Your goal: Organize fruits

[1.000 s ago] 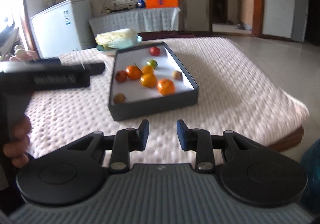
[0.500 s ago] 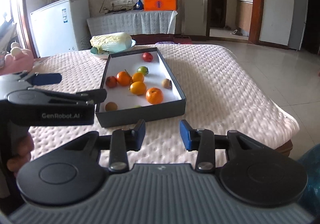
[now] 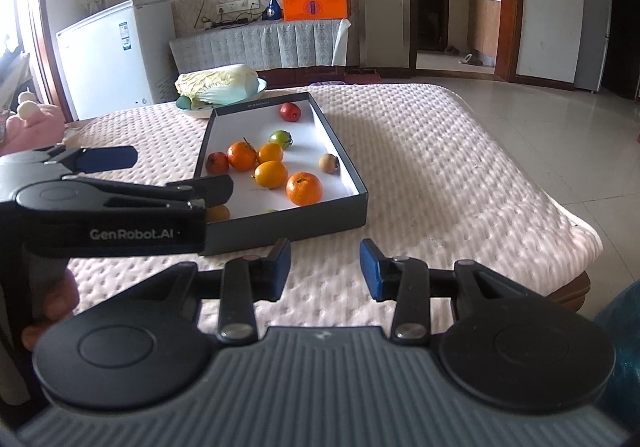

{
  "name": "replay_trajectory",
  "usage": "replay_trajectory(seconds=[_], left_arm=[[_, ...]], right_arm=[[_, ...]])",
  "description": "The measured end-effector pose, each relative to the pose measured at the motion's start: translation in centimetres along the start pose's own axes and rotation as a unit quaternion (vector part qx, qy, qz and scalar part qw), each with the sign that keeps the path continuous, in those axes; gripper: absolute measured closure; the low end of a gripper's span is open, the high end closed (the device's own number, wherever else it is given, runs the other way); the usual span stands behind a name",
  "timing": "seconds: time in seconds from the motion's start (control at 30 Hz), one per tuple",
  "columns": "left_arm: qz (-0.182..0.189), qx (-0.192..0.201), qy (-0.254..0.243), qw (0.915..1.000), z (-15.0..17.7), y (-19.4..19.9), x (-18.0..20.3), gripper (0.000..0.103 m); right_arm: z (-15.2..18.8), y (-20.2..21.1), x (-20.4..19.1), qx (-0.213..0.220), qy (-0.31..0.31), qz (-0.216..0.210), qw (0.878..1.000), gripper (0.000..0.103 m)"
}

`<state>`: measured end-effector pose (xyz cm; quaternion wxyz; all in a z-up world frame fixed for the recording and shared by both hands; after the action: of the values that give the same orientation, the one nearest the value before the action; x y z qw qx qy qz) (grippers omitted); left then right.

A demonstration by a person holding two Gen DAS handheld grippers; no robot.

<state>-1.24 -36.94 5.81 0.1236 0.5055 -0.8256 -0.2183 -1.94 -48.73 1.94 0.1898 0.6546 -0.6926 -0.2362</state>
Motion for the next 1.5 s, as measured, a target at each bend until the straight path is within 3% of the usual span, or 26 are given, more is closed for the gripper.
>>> replay_trajectory(seconds=[0.2, 0.5, 1.5], left_arm=[[0.012, -0.014, 0.019, 0.9996, 0.27, -0.17, 0.32, 0.000], [-0.001, -0.015, 0.034, 0.9993, 0.14, -0.46, -0.63, 0.000], [-0.004, -0.019, 0.026, 0.9995, 0.38, -0.86, -0.50, 0.000]], right_arm=[[0.12, -0.33, 0.17, -0.004, -0.006, 0.003, 1.000, 0.062], [0.08, -0.69, 0.44, -0.008, -0.013, 0.003, 1.000, 0.062], [0.39, -0.93, 0.84, -0.015, -0.013, 0.011, 1.000, 0.062]])
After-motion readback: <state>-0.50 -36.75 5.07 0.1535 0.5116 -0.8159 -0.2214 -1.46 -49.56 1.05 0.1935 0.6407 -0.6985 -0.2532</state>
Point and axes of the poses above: each gripper's, at about its wrist camera, not at the fingertips, and y roughly against the way its jaws point, x to its right, z to its underside, the point moved 8 cm from there along -y, roughly the way its jaws point, and after that the axes turned 4 degrees about z, right-handed, at the moved point
